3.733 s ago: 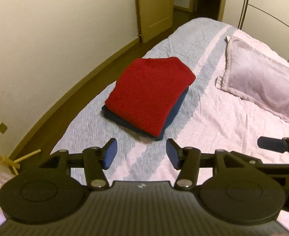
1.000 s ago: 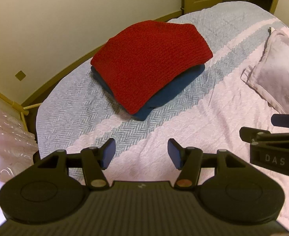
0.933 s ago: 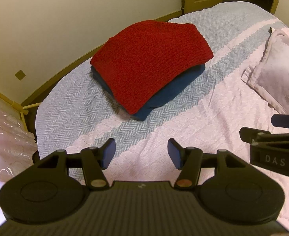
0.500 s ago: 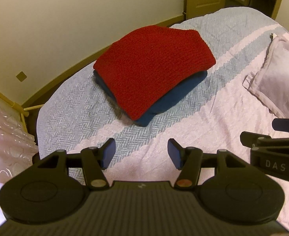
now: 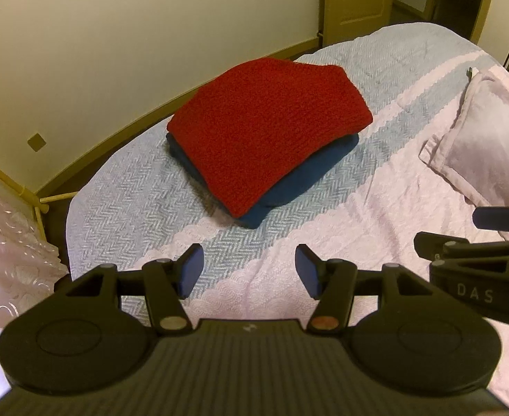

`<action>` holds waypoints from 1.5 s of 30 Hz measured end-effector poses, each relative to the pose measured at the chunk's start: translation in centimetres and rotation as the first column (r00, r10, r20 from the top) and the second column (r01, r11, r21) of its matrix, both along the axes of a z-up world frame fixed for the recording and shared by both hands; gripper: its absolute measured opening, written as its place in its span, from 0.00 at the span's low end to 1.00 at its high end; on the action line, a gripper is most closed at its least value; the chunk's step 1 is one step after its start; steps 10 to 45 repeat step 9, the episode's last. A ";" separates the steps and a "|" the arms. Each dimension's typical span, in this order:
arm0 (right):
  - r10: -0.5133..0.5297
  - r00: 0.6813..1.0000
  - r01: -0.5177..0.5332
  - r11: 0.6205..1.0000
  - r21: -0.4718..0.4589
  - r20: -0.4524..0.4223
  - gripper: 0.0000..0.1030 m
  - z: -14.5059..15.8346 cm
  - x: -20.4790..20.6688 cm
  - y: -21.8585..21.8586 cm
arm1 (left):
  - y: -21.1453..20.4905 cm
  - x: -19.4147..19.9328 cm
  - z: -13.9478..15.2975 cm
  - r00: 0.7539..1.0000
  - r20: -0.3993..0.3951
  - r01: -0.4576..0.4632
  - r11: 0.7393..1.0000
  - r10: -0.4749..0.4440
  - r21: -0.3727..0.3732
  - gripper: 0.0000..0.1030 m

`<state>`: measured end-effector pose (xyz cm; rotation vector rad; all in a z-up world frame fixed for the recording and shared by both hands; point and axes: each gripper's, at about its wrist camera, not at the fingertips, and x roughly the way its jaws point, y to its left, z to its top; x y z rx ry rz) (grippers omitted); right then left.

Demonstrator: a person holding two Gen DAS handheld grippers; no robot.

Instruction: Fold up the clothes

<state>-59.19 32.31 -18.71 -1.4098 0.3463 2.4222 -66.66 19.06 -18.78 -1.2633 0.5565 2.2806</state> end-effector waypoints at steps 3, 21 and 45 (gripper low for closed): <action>0.000 1.000 0.000 1.000 0.005 0.000 0.66 0.3 0.2 -0.4 | -0.3 0.2 0.4 1.000 -0.009 0.003 1.000 -0.003 0.008 0.53; -0.005 1.000 0.005 1.000 0.019 -0.005 0.66 1.2 0.5 -1.3 | -1.0 0.5 1.3 1.000 -0.019 0.011 1.000 -0.010 0.029 0.53; -0.005 1.000 0.005 1.000 0.019 -0.005 0.66 1.2 0.5 -1.3 | -1.0 0.5 1.3 1.000 -0.019 0.011 1.000 -0.010 0.029 0.53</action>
